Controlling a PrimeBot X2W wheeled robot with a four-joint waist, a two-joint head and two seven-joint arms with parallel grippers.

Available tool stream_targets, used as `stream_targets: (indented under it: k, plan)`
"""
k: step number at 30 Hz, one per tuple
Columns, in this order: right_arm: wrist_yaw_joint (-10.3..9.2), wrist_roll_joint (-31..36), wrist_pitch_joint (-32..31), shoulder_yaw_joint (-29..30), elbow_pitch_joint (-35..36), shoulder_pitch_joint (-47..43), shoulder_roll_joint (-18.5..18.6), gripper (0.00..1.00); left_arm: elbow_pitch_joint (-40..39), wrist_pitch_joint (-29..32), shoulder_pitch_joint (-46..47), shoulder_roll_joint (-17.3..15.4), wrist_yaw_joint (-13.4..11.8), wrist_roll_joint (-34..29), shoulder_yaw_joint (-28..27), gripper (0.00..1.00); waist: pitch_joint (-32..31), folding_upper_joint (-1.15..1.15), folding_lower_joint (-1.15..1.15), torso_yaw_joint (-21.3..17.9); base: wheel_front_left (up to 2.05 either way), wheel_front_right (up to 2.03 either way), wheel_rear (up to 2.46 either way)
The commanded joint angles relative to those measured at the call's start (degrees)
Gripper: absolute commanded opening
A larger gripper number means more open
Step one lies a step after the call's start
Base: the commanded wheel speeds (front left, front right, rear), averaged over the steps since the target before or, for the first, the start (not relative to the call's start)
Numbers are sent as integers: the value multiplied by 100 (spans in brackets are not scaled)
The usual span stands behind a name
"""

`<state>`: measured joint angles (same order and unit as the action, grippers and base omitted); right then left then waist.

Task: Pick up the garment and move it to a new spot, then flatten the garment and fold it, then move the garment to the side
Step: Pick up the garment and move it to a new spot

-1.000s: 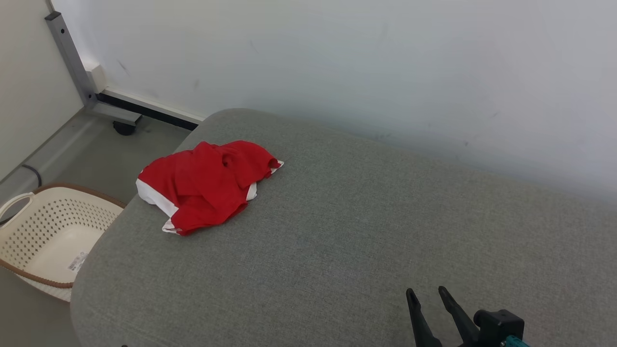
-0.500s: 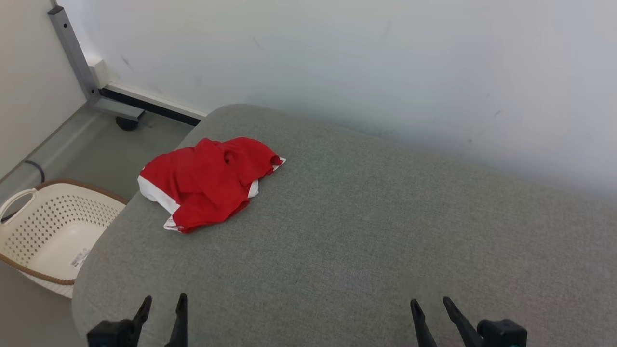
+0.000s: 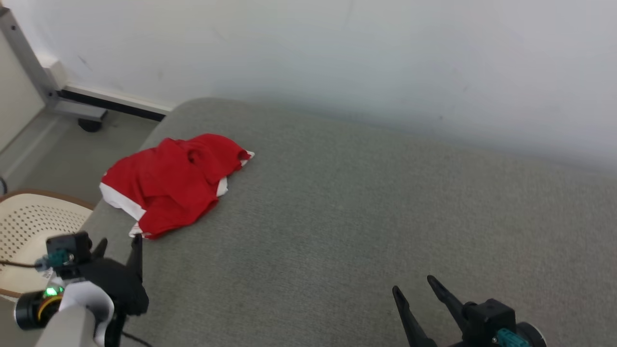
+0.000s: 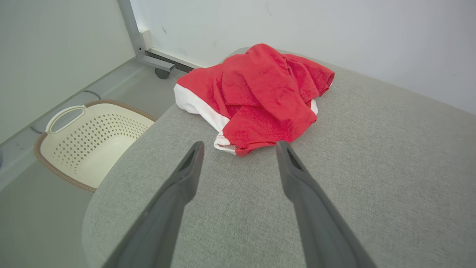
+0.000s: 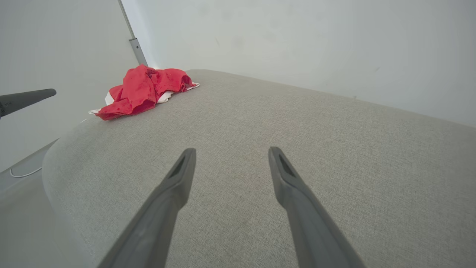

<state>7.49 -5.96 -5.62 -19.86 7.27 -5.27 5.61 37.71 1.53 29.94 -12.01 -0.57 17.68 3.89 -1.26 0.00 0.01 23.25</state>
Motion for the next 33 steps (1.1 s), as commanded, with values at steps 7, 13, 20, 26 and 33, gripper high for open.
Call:
stream_targets:
  k: [7,13,20,26,33]
  plan:
    - [0,70,-418,-47,712,142,377,100,825,71,1172,-136,121,166,-110,100,1529,0,-1,-1209,0,0,0]
    - [0,139,-596,-61,1122,158,612,100,1340,202,1897,-119,53,313,-207,100,1933,0,-1,-1331,0,0,0]
    - [0,157,-571,-7,1353,226,635,100,1982,68,2280,-123,-594,431,-446,100,2169,0,-1,-1499,0,0,0]
    - [0,129,-590,7,1369,230,617,100,2407,71,2423,-169,-955,454,-508,58,2163,0,-1,-1564,0,0,0]
    - [0,98,-527,-67,1252,234,519,100,2614,24,2505,-201,-665,478,-401,0,1944,0,-1,-1528,0,0,0]
